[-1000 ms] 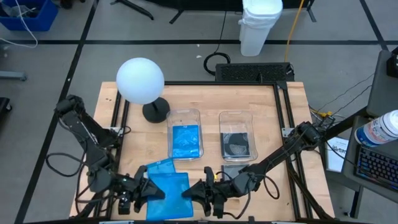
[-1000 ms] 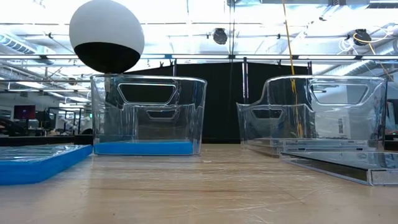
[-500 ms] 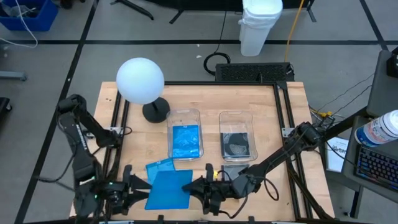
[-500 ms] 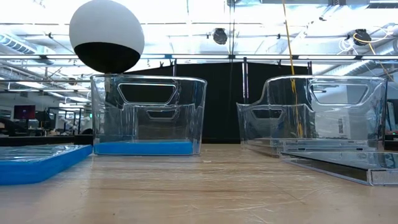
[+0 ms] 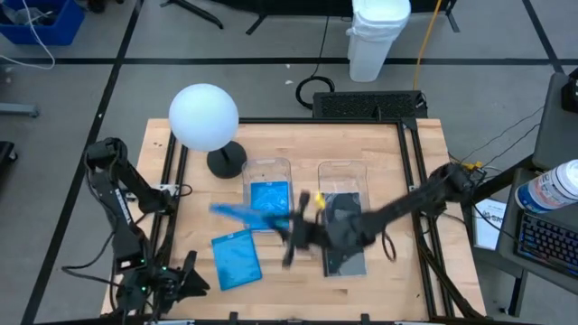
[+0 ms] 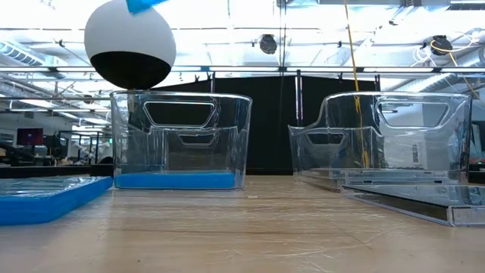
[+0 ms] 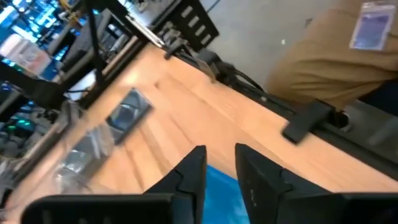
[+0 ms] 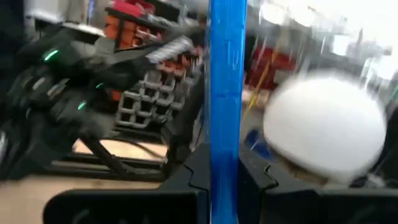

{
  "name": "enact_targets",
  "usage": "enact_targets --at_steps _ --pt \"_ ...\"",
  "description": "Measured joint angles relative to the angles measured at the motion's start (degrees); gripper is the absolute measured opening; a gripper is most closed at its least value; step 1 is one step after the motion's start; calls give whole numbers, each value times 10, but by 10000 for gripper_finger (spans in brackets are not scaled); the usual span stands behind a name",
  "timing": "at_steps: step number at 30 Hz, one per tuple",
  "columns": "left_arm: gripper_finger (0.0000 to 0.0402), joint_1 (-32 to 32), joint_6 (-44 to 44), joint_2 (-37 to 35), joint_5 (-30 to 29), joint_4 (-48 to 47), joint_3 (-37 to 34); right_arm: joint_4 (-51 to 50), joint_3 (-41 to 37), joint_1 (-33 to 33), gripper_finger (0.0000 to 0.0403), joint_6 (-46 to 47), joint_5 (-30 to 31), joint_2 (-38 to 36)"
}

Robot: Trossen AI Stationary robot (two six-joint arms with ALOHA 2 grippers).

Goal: Pick & place jewel cases by type
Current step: Put the blue CD case into the left transparent bin

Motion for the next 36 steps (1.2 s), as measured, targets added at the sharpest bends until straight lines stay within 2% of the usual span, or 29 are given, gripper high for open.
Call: enact_targets --at_steps 5,7,11,14,17,28,36 --pt "63 -1 -10 0 17 41 -58 -162 0 -105 25 293 -70 -79" --pt "55 0 -24 0 16 54 -77 -220 0 -156 27 407 -115 -101" --pt "40 -2 -56 0 33 70 -113 -292 0 -232 28 564 -220 -106" --pt "35 -8 -74 0 45 70 -129 -295 0 -256 26 655 -291 -83" --pt "37 -21 -78 0 41 71 -135 -301 0 -262 26 705 -319 -54" --pt "37 -75 -89 0 4 100 -136 -344 -1 -238 28 830 -306 18" --pt "37 -102 -73 0 -31 131 -136 -352 0 -216 26 866 -288 32"
